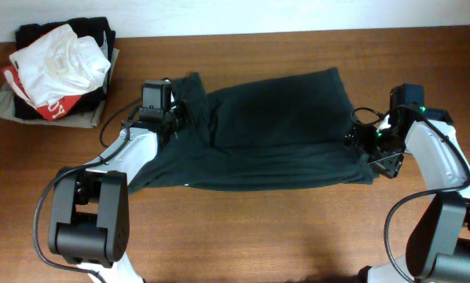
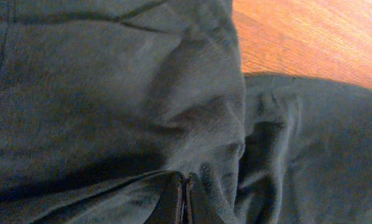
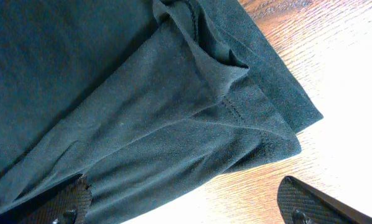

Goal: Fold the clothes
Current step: 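Move the left gripper up to the shirt's upper left corner, then grasp the shirt's upper left corner with the left gripper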

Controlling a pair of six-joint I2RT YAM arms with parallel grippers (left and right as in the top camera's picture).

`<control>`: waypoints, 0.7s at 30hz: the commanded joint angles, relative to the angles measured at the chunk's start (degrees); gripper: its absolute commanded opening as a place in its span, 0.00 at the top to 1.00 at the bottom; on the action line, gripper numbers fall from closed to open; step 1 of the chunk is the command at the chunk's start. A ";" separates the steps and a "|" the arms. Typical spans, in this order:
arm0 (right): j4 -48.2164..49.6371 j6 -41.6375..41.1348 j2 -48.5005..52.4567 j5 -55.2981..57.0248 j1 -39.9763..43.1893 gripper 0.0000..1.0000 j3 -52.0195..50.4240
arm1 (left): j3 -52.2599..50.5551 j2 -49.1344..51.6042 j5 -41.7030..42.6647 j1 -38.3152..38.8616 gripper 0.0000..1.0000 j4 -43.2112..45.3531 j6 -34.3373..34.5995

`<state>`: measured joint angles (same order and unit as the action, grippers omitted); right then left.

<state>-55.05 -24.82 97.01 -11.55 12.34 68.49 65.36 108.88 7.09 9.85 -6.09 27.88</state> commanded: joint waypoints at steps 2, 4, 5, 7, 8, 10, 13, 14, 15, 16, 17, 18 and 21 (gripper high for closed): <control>0.02 0.39 -0.81 -0.26 0.04 0.01 0.81 | 2.36 0.20 0.90 0.28 0.66 0.70 -4.28; 0.02 0.39 -0.81 -0.26 0.04 0.01 0.81 | 3.28 0.20 1.07 0.28 0.57 0.44 -6.75; 0.02 0.39 -0.81 -0.26 0.04 0.01 0.81 | 4.02 0.17 1.07 0.28 0.54 -0.13 -7.80; 0.02 0.39 -0.81 -0.26 0.04 0.01 0.81 | 6.82 0.17 1.05 0.28 0.46 -2.67 -9.64; 0.02 0.39 -0.81 -0.26 0.04 0.01 0.81 | 8.90 0.17 0.79 0.17 0.40 -4.61 -9.81; 0.02 0.39 -0.81 -0.26 0.04 0.01 0.81 | 14.01 0.17 -0.52 -0.81 0.25 -8.74 -9.79; 0.02 0.39 -0.81 -0.26 0.04 0.01 0.81 | 21.68 0.20 -0.48 -4.13 0.23 -13.22 -9.86; 0.02 0.39 -0.81 -0.26 0.04 0.01 0.81 | 23.87 0.26 1.03 -5.57 0.20 -13.86 -11.30; 0.02 0.39 -0.81 -0.26 0.04 0.01 0.81 | 25.57 0.42 3.04 -6.75 0.17 -14.62 -12.55; 0.02 0.39 -0.81 -0.26 0.04 0.01 0.81 | 27.61 0.74 5.35 -8.07 0.16 -15.89 -13.66; 0.02 0.39 -0.81 -0.26 0.04 0.01 0.81 | 29.70 1.20 7.32 -9.25 0.15 -17.73 -14.45; 0.02 0.39 -0.81 -0.26 0.04 0.01 0.81 | 32.63 2.21 9.09 -10.62 0.13 -20.85 -15.26; 0.02 0.39 -0.81 -0.26 0.04 0.01 0.81 | 41.53 7.13 10.97 -13.18 0.02 -32.44 -18.25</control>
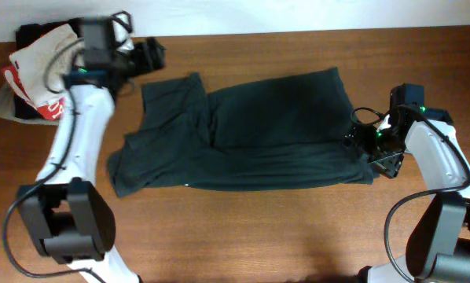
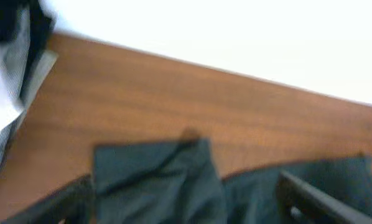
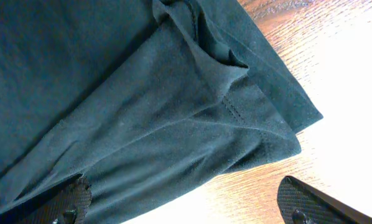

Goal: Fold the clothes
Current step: 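Grasp the shirt's upper left corner with the left gripper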

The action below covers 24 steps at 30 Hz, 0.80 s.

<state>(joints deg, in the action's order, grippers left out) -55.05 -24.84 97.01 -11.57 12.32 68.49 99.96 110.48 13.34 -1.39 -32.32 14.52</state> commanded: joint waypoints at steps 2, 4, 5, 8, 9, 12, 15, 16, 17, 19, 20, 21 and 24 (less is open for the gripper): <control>0.02 0.42 -0.81 -0.24 0.07 0.01 0.81 | 10.38 9.40 5.03 -2.10 0.01 -11.32 -8.31; 0.02 0.42 -0.81 -0.24 0.07 0.01 0.81 | 11.63 12.68 5.14 -1.75 0.01 -13.46 -10.82; 0.02 0.42 -0.81 -0.24 0.07 0.01 0.81 | 11.63 14.03 5.14 -1.64 0.01 -13.60 -11.19; 0.02 0.42 -0.81 -0.24 0.07 0.01 0.81 | 11.63 17.20 5.16 -1.60 0.01 -13.35 -11.15; 0.02 0.42 -0.81 -0.24 0.07 0.01 0.81 | 11.63 18.05 5.07 -1.49 0.01 -13.14 -11.17; 0.02 0.42 -0.81 -0.24 0.07 0.01 0.81 | 11.63 20.35 1.33 -1.33 0.01 -10.80 -11.15; 0.02 0.42 -0.81 -0.24 0.07 0.01 0.81 | 11.63 21.44 -4.00 -1.33 0.01 -8.74 -11.15; 0.02 0.44 -0.81 -0.24 0.07 0.01 0.81 | 11.63 21.66 -5.11 -1.33 0.01 -8.22 -11.17; 0.02 0.42 -0.81 -0.24 0.07 0.01 0.81 | 11.63 22.34 -7.08 -1.33 0.01 -6.73 -11.17; 0.02 0.42 -0.81 -0.24 0.07 0.01 0.81 | 11.63 23.58 -7.41 -1.33 0.01 -4.81 -11.19; 0.02 0.42 -0.81 -0.24 0.07 0.01 0.81 | 11.63 24.13 -7.43 -1.31 0.01 -4.09 -11.19; 0.02 0.42 -0.81 -0.24 0.07 0.01 0.81 | 11.63 24.85 -8.37 -1.20 0.01 -3.39 -11.21; 0.02 0.42 -0.81 -0.24 0.07 0.01 0.81 | 11.63 25.83 -12.96 -0.87 0.01 -2.16 -11.28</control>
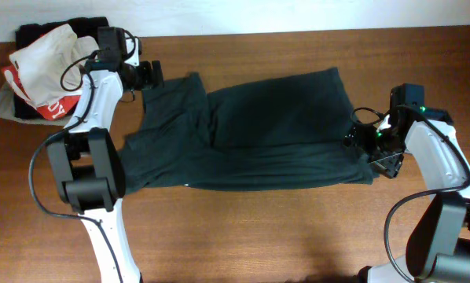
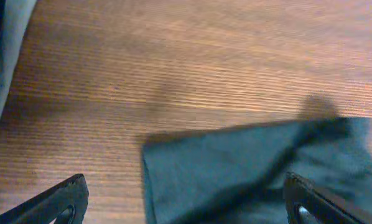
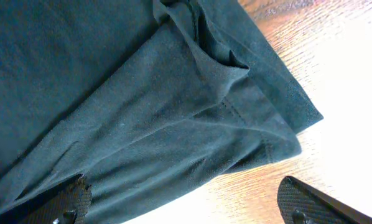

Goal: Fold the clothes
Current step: 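Grasp the shirt's upper left corner with the left gripper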

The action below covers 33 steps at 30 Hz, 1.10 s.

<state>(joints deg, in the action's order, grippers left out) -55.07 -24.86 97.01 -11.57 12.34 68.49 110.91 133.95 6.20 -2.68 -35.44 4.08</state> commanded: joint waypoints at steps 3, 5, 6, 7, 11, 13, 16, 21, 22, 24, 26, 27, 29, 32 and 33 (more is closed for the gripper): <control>0.04 0.44 -0.81 -0.24 0.04 0.01 0.81 | 0.68 3.41 -6.67 0.70 0.01 2.45 -2.91; 0.04 0.46 -0.81 -0.24 0.04 0.01 0.81 | 0.68 4.35 -6.67 0.92 0.01 3.48 -4.72; 0.04 0.44 -0.81 -0.24 0.04 0.01 0.81 | 0.68 4.96 -7.08 1.05 0.01 3.96 -5.03; 0.04 0.44 -0.81 -0.24 0.04 0.01 0.81 | 0.68 5.60 -7.58 1.20 0.01 4.20 -5.03; 0.04 0.44 -0.81 -0.24 0.04 0.01 0.81 | 0.68 5.99 -7.74 1.40 0.02 5.40 -5.05; 0.04 0.44 -0.81 -0.24 0.04 0.01 0.81 | 0.68 5.99 -7.72 1.44 0.09 6.32 -5.07; 0.04 0.44 -0.81 -0.24 0.04 0.01 0.81 | 0.68 6.23 -7.74 1.55 0.11 7.15 -7.23; 0.04 0.44 -0.81 -0.24 0.04 0.01 0.81 | 0.68 7.85 -7.72 1.57 0.19 7.08 -7.82; 0.04 0.44 -0.81 -0.24 0.04 0.01 0.81 | 0.68 8.46 -7.72 1.55 0.19 6.93 -7.82; 0.04 0.44 -0.81 -0.24 0.04 0.01 0.81 | 0.68 8.85 -7.72 1.55 0.19 6.67 -7.82; 0.04 0.44 -0.81 -0.24 0.04 0.01 0.81 | 0.68 8.87 -7.72 1.55 0.19 6.82 -7.82; 0.04 0.44 -0.81 -0.24 0.04 0.01 0.81 | 0.68 8.87 -7.72 1.55 0.21 7.17 -7.82; 0.04 0.44 -0.81 -0.24 0.04 0.01 0.81 | 0.68 8.87 -7.72 1.55 0.28 7.52 -7.82; 0.04 0.44 -0.81 -0.24 0.04 0.01 0.81 | 0.68 8.87 -7.48 1.57 0.50 7.58 -7.80; 0.04 0.44 -0.81 -0.24 0.04 0.01 0.81 | 0.68 8.87 -7.48 1.57 0.59 7.54 -7.78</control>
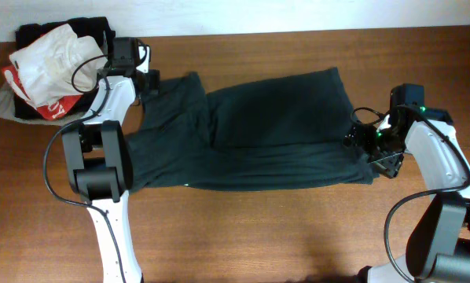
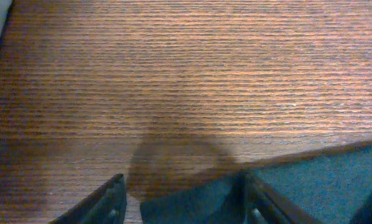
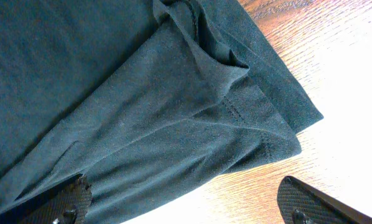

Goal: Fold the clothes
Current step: 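Grasp the shirt's upper left corner with the left gripper, then move the right gripper up to the shirt's upper right corner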

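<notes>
A dark green garment (image 1: 258, 130) lies spread across the table, wrinkled along its left part. My left gripper (image 1: 150, 80) is open at the garment's far left corner. In the left wrist view that corner (image 2: 192, 202) lies between the fingers of the left gripper (image 2: 183, 205). My right gripper (image 1: 380, 159) is open at the garment's near right corner. In the right wrist view the hemmed corner (image 3: 267, 134) lies just ahead of the wide-spread right gripper (image 3: 186, 208), whose left finger rests over the cloth.
A pile of other clothes (image 1: 58, 71), white, red and black, sits at the table's far left corner, close to the left arm. Bare wood (image 1: 258, 236) runs along the near side.
My left gripper has come in closer to the garment's far left corner, which now lies between its open fingers. The right gripper and the garment have not moved.
At first my left gripper was shut, low on the garment's left part. Then it was open and raised near the pile of clothes. After that it hung before the far left corner, and now it straddles that corner. The right gripper stayed open throughout.
</notes>
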Controlling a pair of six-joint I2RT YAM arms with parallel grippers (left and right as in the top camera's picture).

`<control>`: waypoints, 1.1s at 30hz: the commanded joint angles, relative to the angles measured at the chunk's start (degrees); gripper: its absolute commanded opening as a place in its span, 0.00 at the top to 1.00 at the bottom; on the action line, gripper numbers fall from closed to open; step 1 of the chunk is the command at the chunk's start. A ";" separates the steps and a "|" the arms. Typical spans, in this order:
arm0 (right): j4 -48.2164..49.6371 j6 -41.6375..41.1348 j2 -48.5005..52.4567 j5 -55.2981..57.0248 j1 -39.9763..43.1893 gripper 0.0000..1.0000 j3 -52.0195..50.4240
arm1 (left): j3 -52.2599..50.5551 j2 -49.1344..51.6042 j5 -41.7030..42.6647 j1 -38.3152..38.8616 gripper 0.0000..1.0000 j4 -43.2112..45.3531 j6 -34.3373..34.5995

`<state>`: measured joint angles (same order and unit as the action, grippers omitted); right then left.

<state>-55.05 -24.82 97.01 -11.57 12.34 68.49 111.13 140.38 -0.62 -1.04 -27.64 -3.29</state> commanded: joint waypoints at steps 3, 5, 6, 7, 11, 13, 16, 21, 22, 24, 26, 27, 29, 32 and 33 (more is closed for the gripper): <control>0.02 0.39 -0.81 -0.24 0.04 0.01 0.81 | 0.46 2.45 -0.66 -0.07 0.75 -0.85 -0.20; 0.02 0.39 -0.81 -0.24 0.04 0.01 0.81 | 0.46 2.45 -0.68 -0.09 0.75 -1.46 -0.22; 0.02 0.39 -0.81 -0.24 0.04 0.01 0.81 | 0.46 2.45 -0.70 -0.09 0.71 -1.51 -0.22; 0.02 0.39 -0.81 -0.24 0.04 0.01 0.81 | 0.46 2.45 -0.72 -0.09 0.55 -1.49 -0.24; 0.02 0.39 -0.81 -0.24 0.04 0.01 0.81 | 0.46 2.45 -3.41 -0.44 0.47 -1.03 -0.15; 0.02 0.39 -0.81 -0.24 0.04 0.02 0.81 | 0.46 2.45 -5.44 -0.70 0.46 -1.16 0.44; 0.02 0.42 -0.81 -0.24 0.04 0.01 0.81 | 0.44 2.49 -3.82 -0.90 0.46 -1.75 0.44; 0.02 0.39 -0.81 -0.24 0.04 0.01 0.81 | 0.39 4.37 -1.53 -0.87 0.47 -3.23 2.45; 0.02 0.39 -0.81 -0.24 0.04 0.01 0.81 | 0.39 4.72 -1.51 -0.87 0.48 -3.23 2.54; 0.02 0.39 -0.81 -0.24 0.04 0.01 0.81 | 0.39 5.09 -1.53 -0.87 0.55 -3.41 2.62; 0.02 0.39 -0.81 -0.24 0.04 0.01 0.81 | 0.39 5.81 -1.49 -0.87 0.56 -3.91 2.64; 0.02 0.39 -0.81 -0.24 0.04 0.01 0.81 | 0.39 5.99 -1.49 -0.87 0.56 -4.17 2.64; 0.02 0.39 -0.81 -0.24 0.04 0.01 0.81 | 0.39 6.60 -1.51 -0.87 0.56 -4.81 2.62; 0.02 0.39 -0.81 -0.24 0.04 0.01 0.81 | 0.33 7.06 -1.49 -0.87 0.57 -5.64 2.64; 0.02 0.39 -0.81 -0.24 0.04 0.01 0.81 | 0.33 7.06 -1.51 -0.87 0.63 -5.79 2.62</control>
<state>-55.05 -24.82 97.01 -11.57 12.34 68.49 113.54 141.73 -0.60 -1.37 -31.11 -0.45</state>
